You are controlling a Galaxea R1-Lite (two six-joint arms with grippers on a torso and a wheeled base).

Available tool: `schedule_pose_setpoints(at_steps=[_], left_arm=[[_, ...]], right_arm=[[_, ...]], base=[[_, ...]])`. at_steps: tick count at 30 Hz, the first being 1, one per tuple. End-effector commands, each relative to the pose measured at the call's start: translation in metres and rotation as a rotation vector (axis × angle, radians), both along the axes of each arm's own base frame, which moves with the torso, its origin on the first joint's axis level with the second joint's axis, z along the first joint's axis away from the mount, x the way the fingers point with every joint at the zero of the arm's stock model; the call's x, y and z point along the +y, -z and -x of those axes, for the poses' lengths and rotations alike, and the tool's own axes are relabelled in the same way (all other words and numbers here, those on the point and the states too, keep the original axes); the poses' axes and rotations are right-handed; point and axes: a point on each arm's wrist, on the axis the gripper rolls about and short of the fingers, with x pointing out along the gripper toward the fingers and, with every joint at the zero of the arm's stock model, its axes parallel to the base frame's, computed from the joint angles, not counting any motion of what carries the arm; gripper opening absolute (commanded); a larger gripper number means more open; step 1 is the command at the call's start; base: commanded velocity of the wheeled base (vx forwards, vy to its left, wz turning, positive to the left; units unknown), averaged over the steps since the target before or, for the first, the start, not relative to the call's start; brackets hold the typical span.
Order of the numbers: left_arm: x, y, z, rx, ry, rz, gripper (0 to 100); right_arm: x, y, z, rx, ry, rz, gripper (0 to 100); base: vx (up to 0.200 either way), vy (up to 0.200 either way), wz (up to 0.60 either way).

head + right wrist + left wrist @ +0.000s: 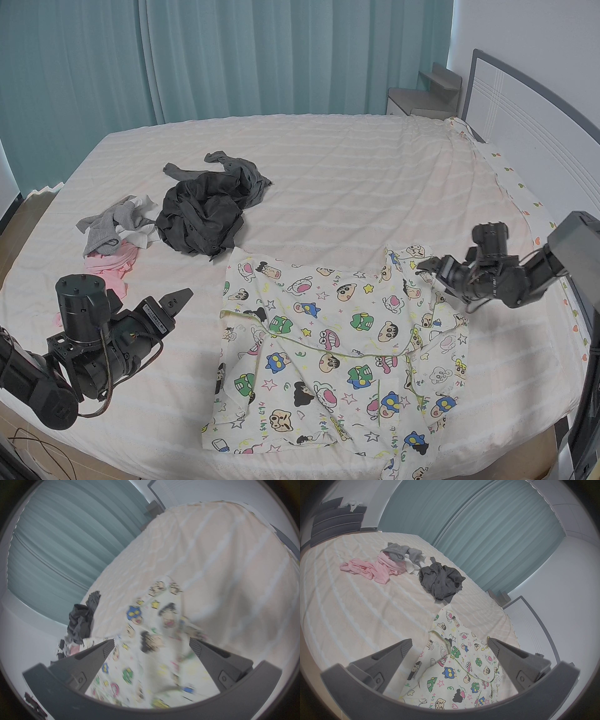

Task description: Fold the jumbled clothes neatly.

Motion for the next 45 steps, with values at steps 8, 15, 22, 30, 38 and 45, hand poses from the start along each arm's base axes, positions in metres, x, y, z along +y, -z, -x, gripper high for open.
schedule_pose_setpoints(at_steps=[8, 15, 22, 30, 38, 45], left_arm=[[-0.012, 0.004, 0.011, 0.011, 0.058, -0.011, 100], [-0.012, 0.007, 0.013, 0.026, 0.061, -0.017, 100], [-0.012, 0.008, 0.012, 0.028, 0.061, -0.018, 100], [-0.012, 0.008, 0.012, 0.028, 0.061, -0.018, 100], [-0.012, 0.008, 0.012, 0.031, 0.061, -0.019, 100], [-0.012, 0.009, 0.012, 0.032, 0.061, -0.019, 100]], right_arm=[[-0.122, 0.019, 0.114, 0.106, -0.180, 0.106, 100], [-0.119, 0.038, 0.113, 0.157, -0.209, 0.079, 100], [-0.112, 0.045, 0.122, 0.137, -0.341, 0.054, 100], [-0.098, 0.055, 0.116, 0.159, -0.392, 0.049, 100], [-0.080, 0.069, 0.097, 0.175, -0.427, 0.071, 100], [-0.089, 0.077, 0.097, 0.203, -0.395, 0.063, 100]], base=[[0.000, 0.000, 0.00], [0.000, 0.000, 0.00], [0.000, 0.000, 0.00], [0.000, 0.000, 0.00], [0.000, 0.000, 0.00], [0.000, 0.000, 0.00]])
